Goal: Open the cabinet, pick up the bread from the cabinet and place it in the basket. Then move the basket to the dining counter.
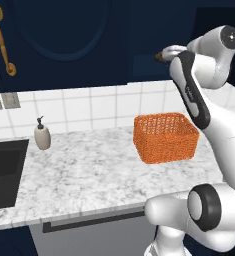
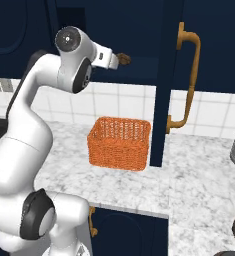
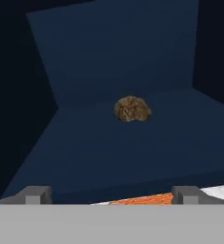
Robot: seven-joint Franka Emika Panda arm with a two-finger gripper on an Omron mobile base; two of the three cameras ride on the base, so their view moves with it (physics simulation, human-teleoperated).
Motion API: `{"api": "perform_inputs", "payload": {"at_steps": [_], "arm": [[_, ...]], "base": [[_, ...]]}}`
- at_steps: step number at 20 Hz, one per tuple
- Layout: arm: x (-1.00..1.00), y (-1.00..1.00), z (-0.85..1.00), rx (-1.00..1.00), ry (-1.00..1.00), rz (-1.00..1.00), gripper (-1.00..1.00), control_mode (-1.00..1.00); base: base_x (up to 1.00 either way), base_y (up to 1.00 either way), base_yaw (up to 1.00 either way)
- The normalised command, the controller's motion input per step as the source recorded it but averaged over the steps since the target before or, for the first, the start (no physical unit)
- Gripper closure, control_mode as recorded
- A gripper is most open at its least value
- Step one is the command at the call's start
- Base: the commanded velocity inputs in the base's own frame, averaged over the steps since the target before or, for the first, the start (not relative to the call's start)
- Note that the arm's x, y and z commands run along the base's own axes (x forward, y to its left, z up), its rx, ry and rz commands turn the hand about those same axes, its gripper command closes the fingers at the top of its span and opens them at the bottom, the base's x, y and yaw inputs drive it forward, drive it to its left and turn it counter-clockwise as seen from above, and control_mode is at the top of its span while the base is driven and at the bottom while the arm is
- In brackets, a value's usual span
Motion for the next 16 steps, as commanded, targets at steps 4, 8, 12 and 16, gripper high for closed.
{"api": "perform_inputs", "payload": {"at_steps": [4,8,12,16], "arm": [[0.67,-0.08,0.08,0.00,0.13,0.10,-1.00,-1.00],[0.69,-0.32,0.00,0.00,0.01,0.08,-1.00,-1.00],[0.56,-0.21,-0.03,0.00,0.00,0.03,-1.00,-1.00],[0.65,-0.06,-0.06,0.00,0.00,0.01,-1.00,-1.00]], "base": [[0.00,0.00,0.00],[0.00,0.00,0.00],[0.00,0.00,0.00],[0.00,0.00,0.00]]}}
